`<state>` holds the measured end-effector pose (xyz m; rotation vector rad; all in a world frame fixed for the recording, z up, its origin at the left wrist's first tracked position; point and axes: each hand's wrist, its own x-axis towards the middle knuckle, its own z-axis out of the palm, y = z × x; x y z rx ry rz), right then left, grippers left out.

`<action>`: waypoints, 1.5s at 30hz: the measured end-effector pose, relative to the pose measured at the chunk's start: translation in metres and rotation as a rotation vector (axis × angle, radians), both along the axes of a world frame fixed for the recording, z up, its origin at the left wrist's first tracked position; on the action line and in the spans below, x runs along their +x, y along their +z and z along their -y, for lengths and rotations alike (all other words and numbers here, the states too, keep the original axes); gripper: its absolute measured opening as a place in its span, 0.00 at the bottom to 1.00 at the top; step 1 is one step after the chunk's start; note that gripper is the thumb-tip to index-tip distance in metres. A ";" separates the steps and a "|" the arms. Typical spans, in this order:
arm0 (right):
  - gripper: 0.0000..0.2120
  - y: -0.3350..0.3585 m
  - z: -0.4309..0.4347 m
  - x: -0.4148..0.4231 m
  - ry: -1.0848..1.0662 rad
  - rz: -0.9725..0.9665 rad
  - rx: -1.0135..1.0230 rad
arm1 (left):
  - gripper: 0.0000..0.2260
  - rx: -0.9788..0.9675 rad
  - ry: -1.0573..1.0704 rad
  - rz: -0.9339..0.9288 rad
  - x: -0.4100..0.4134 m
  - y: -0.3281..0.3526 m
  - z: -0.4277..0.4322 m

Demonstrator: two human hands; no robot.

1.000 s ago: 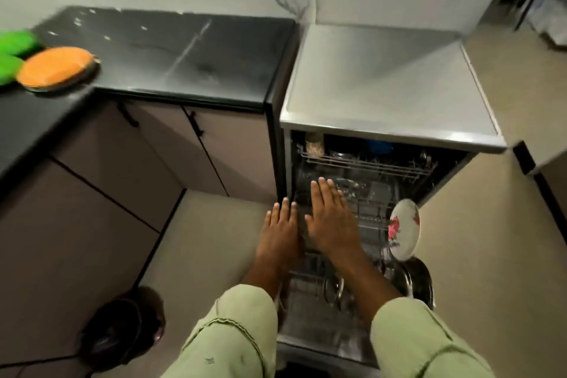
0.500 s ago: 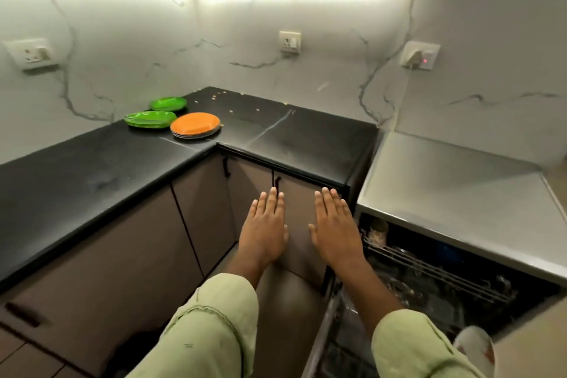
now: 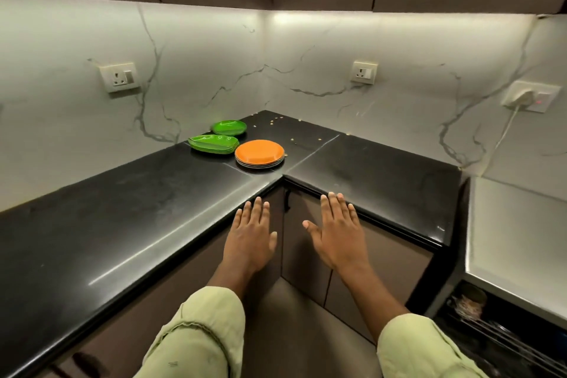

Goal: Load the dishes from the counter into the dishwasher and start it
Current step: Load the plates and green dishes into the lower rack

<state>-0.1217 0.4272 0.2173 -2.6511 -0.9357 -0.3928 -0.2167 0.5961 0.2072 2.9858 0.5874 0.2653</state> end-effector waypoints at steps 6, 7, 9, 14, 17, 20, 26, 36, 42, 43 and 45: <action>0.36 -0.012 -0.048 0.040 0.008 -0.034 -0.079 | 0.32 -0.024 0.027 -0.003 0.036 -0.014 -0.059; 0.35 -0.015 -0.055 0.050 0.012 -0.033 -0.080 | 0.33 -0.021 0.028 -0.007 0.044 -0.017 -0.065; 0.35 -0.020 -0.071 0.074 0.019 -0.042 -0.078 | 0.33 -0.029 0.021 -0.019 0.060 -0.022 -0.077; 0.35 -0.034 -0.118 0.133 0.060 -0.059 -0.061 | 0.32 -0.046 0.084 -0.091 0.102 -0.036 -0.119; 0.34 -0.041 -0.143 0.165 0.128 -0.065 -0.101 | 0.32 -0.050 0.113 -0.154 0.130 -0.038 -0.141; 0.34 -0.044 -0.167 0.200 0.181 -0.061 -0.126 | 0.32 -0.075 0.164 -0.158 0.157 -0.038 -0.156; 0.33 -0.051 -0.215 0.245 0.295 -0.071 -0.218 | 0.34 -0.124 0.224 -0.273 0.184 -0.053 -0.187; 0.31 -0.057 -0.296 0.320 0.357 -0.050 -0.383 | 0.44 -0.303 0.255 -0.390 0.259 -0.071 -0.270; 0.30 -0.053 -0.352 0.352 0.348 -0.067 -0.496 | 0.52 -0.357 0.204 -0.525 0.303 -0.087 -0.319; 0.30 -0.055 -0.360 0.356 0.345 -0.075 -0.508 | 0.53 -0.358 0.198 -0.554 0.309 -0.088 -0.327; 0.31 -0.062 -0.376 0.364 0.342 -0.093 -0.540 | 0.56 -0.394 0.176 -0.603 0.322 -0.093 -0.345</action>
